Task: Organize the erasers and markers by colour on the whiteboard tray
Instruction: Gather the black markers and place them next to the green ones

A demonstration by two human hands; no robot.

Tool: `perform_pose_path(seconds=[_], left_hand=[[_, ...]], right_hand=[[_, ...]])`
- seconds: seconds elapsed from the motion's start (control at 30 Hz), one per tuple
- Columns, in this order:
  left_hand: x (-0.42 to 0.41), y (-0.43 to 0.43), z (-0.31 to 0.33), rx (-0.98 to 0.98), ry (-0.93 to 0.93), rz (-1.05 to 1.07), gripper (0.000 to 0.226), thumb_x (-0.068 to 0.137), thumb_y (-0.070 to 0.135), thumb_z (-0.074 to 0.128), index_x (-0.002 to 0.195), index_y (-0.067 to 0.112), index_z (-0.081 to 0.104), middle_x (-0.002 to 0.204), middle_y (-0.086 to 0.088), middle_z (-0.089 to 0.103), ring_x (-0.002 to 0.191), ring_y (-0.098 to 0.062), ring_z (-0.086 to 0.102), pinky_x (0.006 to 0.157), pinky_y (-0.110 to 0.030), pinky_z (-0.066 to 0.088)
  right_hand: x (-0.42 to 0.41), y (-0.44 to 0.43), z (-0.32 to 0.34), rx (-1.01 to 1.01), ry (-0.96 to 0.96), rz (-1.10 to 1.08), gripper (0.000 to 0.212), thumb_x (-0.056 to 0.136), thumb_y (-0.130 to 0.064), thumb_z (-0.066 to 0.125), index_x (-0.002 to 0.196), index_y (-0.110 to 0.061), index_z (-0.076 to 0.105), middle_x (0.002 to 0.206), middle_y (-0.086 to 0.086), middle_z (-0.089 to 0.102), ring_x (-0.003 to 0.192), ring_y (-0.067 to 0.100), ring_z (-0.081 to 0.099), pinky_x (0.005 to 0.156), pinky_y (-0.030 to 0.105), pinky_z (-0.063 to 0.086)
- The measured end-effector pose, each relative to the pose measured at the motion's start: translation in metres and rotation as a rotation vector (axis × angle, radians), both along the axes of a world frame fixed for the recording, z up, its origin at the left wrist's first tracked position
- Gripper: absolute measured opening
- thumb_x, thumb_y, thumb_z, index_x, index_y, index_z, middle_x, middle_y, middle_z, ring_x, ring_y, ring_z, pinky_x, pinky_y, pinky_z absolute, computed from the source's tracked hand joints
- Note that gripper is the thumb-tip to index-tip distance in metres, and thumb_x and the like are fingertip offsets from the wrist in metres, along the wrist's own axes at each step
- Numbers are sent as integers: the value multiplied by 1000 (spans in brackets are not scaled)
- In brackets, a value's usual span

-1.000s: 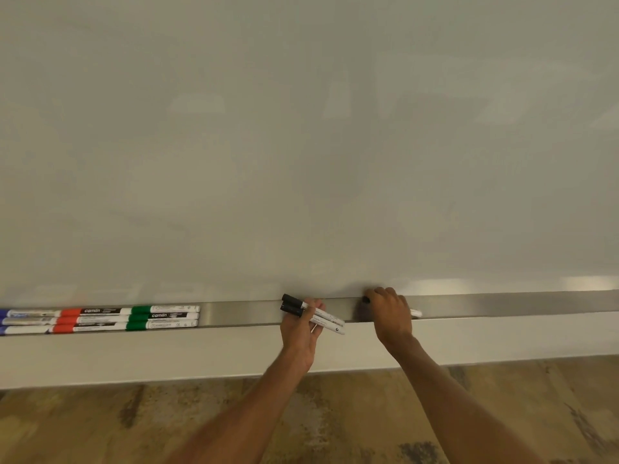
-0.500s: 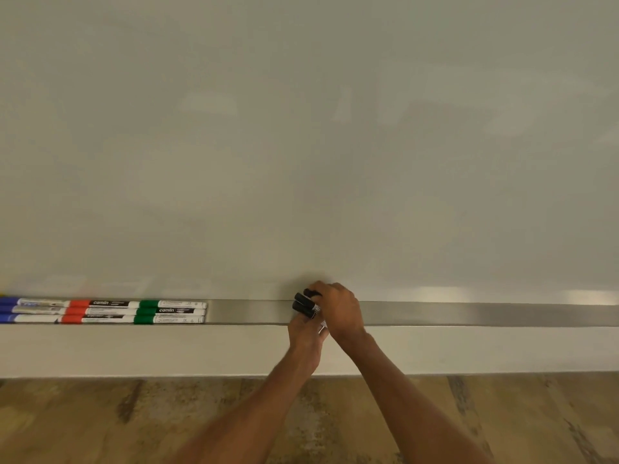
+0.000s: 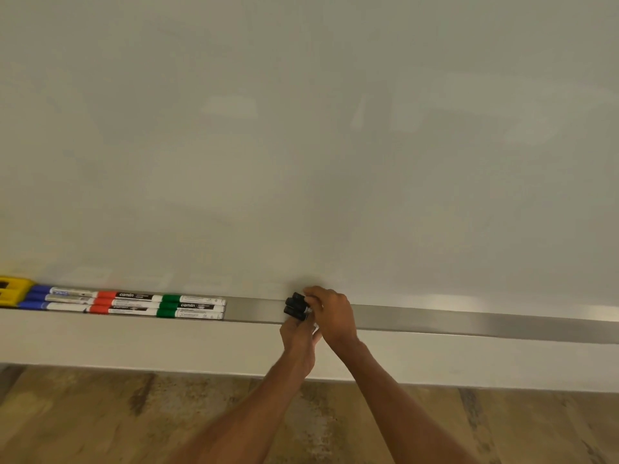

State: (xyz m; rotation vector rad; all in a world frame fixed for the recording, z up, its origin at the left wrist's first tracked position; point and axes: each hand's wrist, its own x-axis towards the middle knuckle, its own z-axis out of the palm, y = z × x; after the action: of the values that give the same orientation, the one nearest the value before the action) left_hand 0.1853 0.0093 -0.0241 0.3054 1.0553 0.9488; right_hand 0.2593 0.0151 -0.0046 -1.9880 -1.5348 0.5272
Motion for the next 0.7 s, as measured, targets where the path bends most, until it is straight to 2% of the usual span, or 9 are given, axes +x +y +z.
perform_pose_path(seconds=[0.13, 0.23, 0.33, 0.4, 0.47, 0.53, 0.7], left_hand=[[-11, 7, -1, -24, -23, 68, 30, 83, 0, 66, 113, 2, 60, 102, -16, 67, 89, -27, 66, 71, -36, 55], [-23, 11, 0, -45, -32, 131, 30, 83, 0, 65, 112, 1, 59, 106, -18, 65, 94, -30, 64, 72, -35, 54], [-35, 16, 1, -72, -39, 176, 30, 83, 0, 66, 112, 1, 58, 109, -21, 63, 96, -32, 62, 71, -35, 54], [-41, 18, 2, -91, -43, 196, 31, 82, 0, 66, 112, -1, 58, 110, -22, 63, 95, -33, 63, 70, -35, 54], [-47, 19, 1, -101, -51, 211, 31, 82, 0, 66, 112, -2, 57, 111, -22, 63, 92, -31, 64, 70, -35, 54], [-53, 21, 1, -104, -70, 224, 30, 83, 0, 66, 111, -1, 56, 111, -22, 62, 90, -30, 64, 71, -36, 54], [-65, 25, 1, -94, -73, 249, 29, 83, 2, 65, 111, 0, 55, 111, -21, 62, 92, -30, 64, 71, -35, 56]], right_hand=[[0, -3, -4, 63, 195, -146, 23, 93, -20, 52, 110, -14, 66, 110, 4, 70, 100, 19, 63, 89, 27, 47], [-2, -6, -15, 56, 277, -221, 20, 92, -22, 54, 105, -14, 67, 105, 4, 71, 93, 17, 64, 89, 30, 51], [-8, -9, -24, 26, 423, -288, 19, 91, -27, 56, 102, -16, 67, 100, 3, 71, 87, 15, 63, 82, 30, 53], [-14, -10, -23, 13, 625, -332, 19, 90, -28, 58, 103, -17, 66, 100, 6, 68, 87, 19, 63, 75, 27, 55], [-22, -12, -22, 10, 843, -356, 20, 90, -25, 59, 107, -16, 64, 101, 9, 64, 89, 21, 65, 67, 25, 58], [-29, -13, -22, 31, 969, -381, 19, 91, -19, 59, 108, -13, 62, 102, 12, 61, 90, 23, 65, 64, 26, 59], [-42, -11, -23, 59, 1102, -372, 13, 91, -8, 57, 102, -5, 62, 104, 21, 63, 90, 27, 66, 67, 29, 60]])
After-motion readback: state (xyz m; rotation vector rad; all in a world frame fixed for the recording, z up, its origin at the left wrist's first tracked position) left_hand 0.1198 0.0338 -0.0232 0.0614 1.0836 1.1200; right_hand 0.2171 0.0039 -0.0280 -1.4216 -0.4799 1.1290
